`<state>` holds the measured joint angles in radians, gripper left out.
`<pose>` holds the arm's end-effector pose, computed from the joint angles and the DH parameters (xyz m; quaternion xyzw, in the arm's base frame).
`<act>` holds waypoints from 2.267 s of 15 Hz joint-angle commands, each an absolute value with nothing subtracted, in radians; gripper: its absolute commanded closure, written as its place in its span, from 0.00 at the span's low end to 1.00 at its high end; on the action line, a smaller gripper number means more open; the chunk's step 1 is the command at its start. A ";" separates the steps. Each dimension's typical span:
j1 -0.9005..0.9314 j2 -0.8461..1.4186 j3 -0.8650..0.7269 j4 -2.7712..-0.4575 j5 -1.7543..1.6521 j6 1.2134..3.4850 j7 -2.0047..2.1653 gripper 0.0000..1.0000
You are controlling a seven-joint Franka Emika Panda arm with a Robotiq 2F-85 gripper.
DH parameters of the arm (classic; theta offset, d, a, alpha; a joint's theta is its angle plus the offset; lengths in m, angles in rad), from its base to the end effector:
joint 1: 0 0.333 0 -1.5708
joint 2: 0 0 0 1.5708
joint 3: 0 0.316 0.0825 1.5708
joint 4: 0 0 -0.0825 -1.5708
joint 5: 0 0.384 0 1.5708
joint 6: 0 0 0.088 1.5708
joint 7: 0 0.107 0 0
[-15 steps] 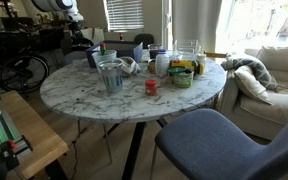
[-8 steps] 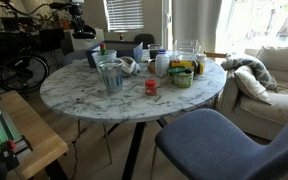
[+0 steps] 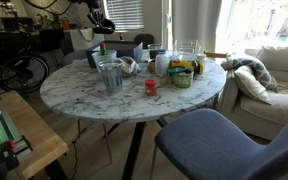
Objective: Pick up the glasses pouch from the table and place it in the shoe box
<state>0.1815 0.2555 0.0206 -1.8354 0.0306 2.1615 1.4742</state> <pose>0.6163 0.1268 0.3982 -0.7988 0.6004 -0.0120 0.0367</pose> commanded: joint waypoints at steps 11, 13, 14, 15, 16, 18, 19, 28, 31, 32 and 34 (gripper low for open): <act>0.178 0.557 -0.002 -1.609 0.027 2.120 1.536 0.99; 0.181 0.605 0.005 -1.568 0.051 2.115 1.535 0.99; 0.185 0.626 0.006 -1.549 0.054 2.110 1.536 0.99; 0.189 0.649 0.009 -1.527 0.060 2.102 1.538 0.99; 0.191 0.670 0.012 -1.507 0.066 2.093 1.538 0.99; 0.201 0.708 0.016 -1.463 0.076 2.064 1.548 0.99; 0.205 0.725 0.018 -1.441 0.084 2.046 1.557 0.99; 0.225 0.733 0.036 -1.371 0.088 2.014 1.533 0.42; 0.222 0.660 0.044 -1.417 0.073 1.997 1.470 0.18; 0.224 0.629 0.041 -1.439 0.057 1.986 1.437 0.11; 0.224 0.556 0.036 -1.490 0.015 1.940 1.339 0.00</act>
